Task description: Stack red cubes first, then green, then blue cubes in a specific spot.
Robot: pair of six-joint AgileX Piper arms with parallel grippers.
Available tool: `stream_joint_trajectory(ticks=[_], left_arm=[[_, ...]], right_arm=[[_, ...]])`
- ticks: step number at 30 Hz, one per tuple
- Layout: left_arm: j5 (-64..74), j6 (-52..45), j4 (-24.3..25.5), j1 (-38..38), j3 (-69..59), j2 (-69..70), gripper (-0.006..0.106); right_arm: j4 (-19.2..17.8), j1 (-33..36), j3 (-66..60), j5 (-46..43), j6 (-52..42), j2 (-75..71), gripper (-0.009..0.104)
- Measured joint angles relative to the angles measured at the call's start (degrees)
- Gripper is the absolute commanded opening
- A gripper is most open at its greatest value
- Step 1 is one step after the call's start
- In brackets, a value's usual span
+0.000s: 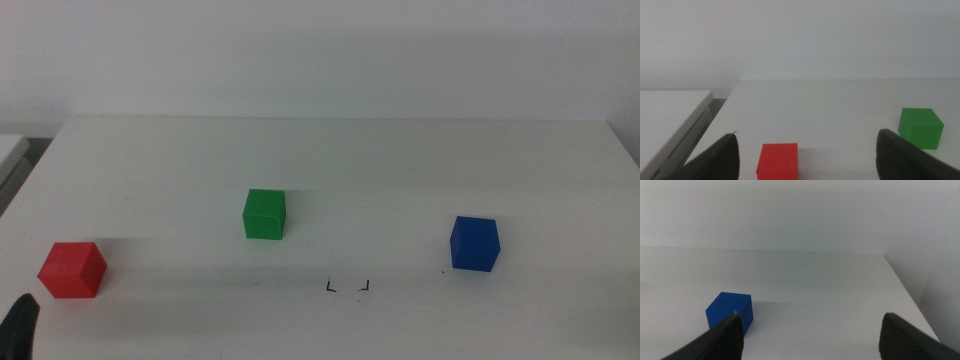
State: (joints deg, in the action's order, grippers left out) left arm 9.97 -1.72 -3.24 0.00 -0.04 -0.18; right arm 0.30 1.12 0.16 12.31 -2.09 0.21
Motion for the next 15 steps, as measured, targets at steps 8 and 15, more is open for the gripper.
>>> stream_joint_trajectory(ticks=[8, 15], left_arm=[[12.5, 0.1, 0.2, -0.8, 11.8, -9.7, 0.094], [41.4, 1.7, 1.8, -1.0, 37.8, -34.3, 0.094]], right_arm=[[0.0, 0.0, 0.0, 0.0, 0.0, 0.0, 0.093], [0.0, 0.0, 0.0, 0.0, 0.0, 0.0, 0.093]])
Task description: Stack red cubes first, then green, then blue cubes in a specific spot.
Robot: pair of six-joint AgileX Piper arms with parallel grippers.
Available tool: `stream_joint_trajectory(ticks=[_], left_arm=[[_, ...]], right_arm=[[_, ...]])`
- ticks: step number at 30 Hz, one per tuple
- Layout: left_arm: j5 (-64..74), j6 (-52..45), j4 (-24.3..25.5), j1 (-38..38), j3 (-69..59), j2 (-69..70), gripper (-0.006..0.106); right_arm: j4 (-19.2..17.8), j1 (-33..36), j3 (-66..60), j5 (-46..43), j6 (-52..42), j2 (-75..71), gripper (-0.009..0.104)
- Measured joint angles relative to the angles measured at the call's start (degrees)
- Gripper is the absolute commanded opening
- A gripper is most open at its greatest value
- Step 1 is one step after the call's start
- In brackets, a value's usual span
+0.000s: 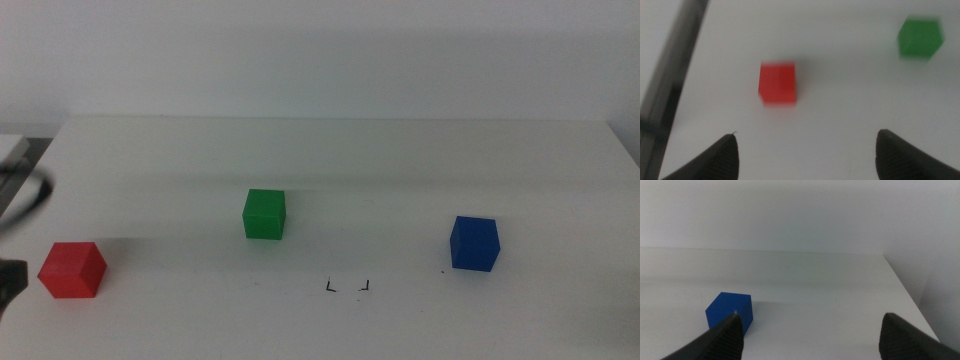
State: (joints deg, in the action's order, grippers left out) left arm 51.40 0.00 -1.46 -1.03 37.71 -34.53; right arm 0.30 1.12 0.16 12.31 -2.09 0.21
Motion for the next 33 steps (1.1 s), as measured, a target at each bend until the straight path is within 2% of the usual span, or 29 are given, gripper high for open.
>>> stream_joint_trajectory(ticks=[3, 9, 11, 16, 19, 33], left_arm=[[5.6, 2.5, 2.5, 0.0, 5.1, -9.4, 0.094], [3.2, 3.2, 5.3, -1.4, 9.7, -25.5, 0.094], [3.0, 0.9, 4.5, -3.4, 11.8, -31.7, 0.094], [-0.8, -7.9, -2.5, -7.6, 16.2, -45.0, 0.094], [-2.9, -10.7, -5.1, -8.2, 18.3, -51.0, 0.094], [-13.0, -12.5, -5.9, -8.7, 19.8, -65.7, 0.091]], right_arm=[[0.0, 0.0, 0.0, 0.0, 0.0, 0.0, 0.093], [0.0, 0.0, 0.0, 0.0, 0.0, 0.0, 0.093], [0.0, 0.0, 0.0, 0.0, 0.0, 0.0, 0.093], [0.0, 0.0, 0.0, 0.0, 0.0, 0.0, 0.093], [0.0, 0.0, 0.0, 0.0, 0.0, 0.0, 0.093], [0.0, 0.0, 0.0, 0.0, 0.0, 0.0, 0.093]])
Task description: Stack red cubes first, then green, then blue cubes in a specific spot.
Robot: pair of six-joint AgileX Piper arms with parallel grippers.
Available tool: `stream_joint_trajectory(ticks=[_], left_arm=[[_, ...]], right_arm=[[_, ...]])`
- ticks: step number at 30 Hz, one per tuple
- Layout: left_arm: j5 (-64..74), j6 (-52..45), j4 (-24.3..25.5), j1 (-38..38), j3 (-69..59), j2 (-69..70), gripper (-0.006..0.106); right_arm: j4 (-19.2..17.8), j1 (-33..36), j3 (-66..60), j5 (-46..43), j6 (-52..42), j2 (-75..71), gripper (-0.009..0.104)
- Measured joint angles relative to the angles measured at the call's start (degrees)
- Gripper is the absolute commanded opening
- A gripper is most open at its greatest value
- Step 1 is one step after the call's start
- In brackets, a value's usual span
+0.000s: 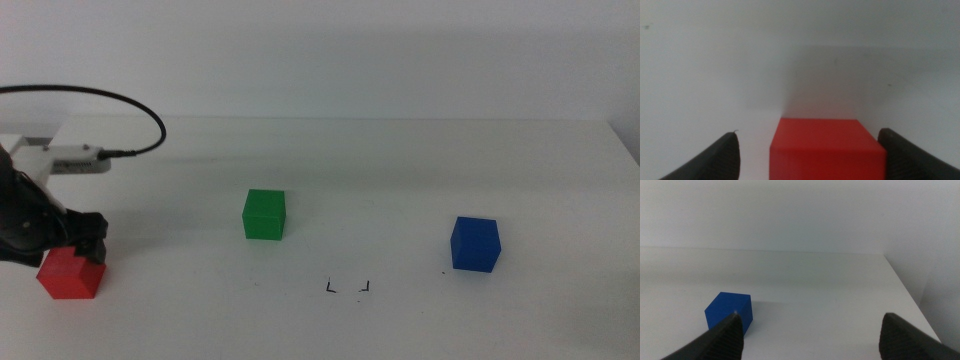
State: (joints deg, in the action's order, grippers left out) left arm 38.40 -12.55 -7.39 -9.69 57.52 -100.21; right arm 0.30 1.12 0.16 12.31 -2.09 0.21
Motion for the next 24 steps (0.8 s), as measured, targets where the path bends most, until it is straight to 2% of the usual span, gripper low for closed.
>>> stream_joint_trajectory(ticks=[3, 5, 7, 10, 12, 15, 20, 24], left_arm=[[-0.5, -0.6, 0.0, 0.0, 0.0, -1.8, 0.079], [-0.5, -0.7, -0.1, 0.0, 0.0, -2.6, 0.064], [-0.3, -0.7, -0.5, 0.0, 0.0, -3.3, 0.041], [1.0, 0.0, -1.0, 0.5, 0.1, -2.9, 0.012], [3.1, 2.5, -0.4, 2.3, 0.5, -1.6, -0.001], [7.0, 10.8, 2.3, 9.1, 3.7, 1.5, -0.002], [13.7, 33.7, 7.8, 28.5, 15.4, 1.0, -0.002], [19.4, 45.2, 11.5, 41.7, 24.5, -4.4, -0.002]], right_arm=[[0.0, 0.0, 0.0, 0.0, 0.0, 0.0, 0.093], [0.0, 0.0, 0.0, 0.0, 0.0, 0.0, 0.093], [0.0, 0.0, 0.0, 0.0, 0.0, 0.0, 0.093], [0.0, 0.0, 0.0, 0.0, 0.0, 0.0, 0.093], [0.0, 0.0, 0.0, 0.0, 0.0, 0.0, 0.093], [0.0, 0.0, 0.0, 0.0, 0.0, 0.0, 0.093], [0.0, 0.0, 0.0, 0.0, 0.0, 0.0, 0.093], [0.0, 0.0, 0.0, 0.0, 0.0, 0.0, 0.093]])
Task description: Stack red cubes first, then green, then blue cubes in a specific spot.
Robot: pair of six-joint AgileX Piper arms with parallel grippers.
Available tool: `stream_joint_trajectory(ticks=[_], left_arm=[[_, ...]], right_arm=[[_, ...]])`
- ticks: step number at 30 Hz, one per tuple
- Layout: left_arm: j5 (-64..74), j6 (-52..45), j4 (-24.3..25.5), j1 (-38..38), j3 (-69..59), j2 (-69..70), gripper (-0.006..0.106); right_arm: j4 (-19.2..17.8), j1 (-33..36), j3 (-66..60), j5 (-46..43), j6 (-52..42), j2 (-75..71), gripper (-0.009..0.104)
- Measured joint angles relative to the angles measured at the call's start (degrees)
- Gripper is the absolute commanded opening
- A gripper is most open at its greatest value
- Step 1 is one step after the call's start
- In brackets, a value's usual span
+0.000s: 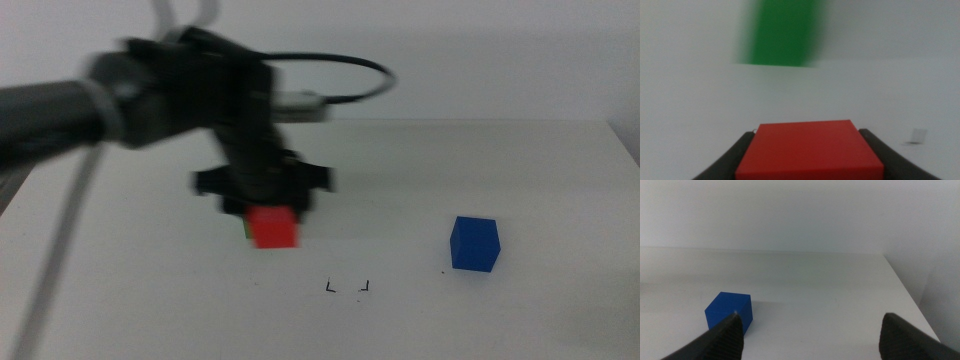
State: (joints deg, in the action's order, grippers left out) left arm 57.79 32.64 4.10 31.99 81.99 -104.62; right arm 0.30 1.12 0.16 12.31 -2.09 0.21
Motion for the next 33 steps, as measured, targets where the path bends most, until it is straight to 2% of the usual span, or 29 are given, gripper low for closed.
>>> stream_joint_trajectory(ticks=[4, 7, 11, 26, 31, 33], left_arm=[[0.9, 5.6, 1.4, 7.0, 8.0, -6.9, -0.002], [0.9, 7.2, 1.2, 9.2, 11.8, -11.4, -0.002], [0.0, 7.8, -0.5, 9.6, 13.4, -15.0, -0.002], [-2.5, 9.0, -1.2, 9.6, 13.4, -19.9, -0.001], [-2.0, 9.1, -1.3, 9.6, 13.4, -20.1, 0.011], [-1.8, 8.7, -1.3, 9.6, 13.4, -20.2, 0.027]], right_arm=[[0.0, 0.0, 0.0, 0.0, 0.0, 0.0, 0.093], [0.0, 0.0, 0.0, 0.0, 0.0, 0.0, 0.093], [0.0, 0.0, 0.0, 0.0, 0.0, 0.0, 0.093], [0.0, 0.0, 0.0, 0.0, 0.0, 0.0, 0.093], [0.0, 0.0, 0.0, 0.0, 0.0, 0.0, 0.093], [0.0, 0.0, 0.0, 0.0, 0.0, 0.0, 0.093]])
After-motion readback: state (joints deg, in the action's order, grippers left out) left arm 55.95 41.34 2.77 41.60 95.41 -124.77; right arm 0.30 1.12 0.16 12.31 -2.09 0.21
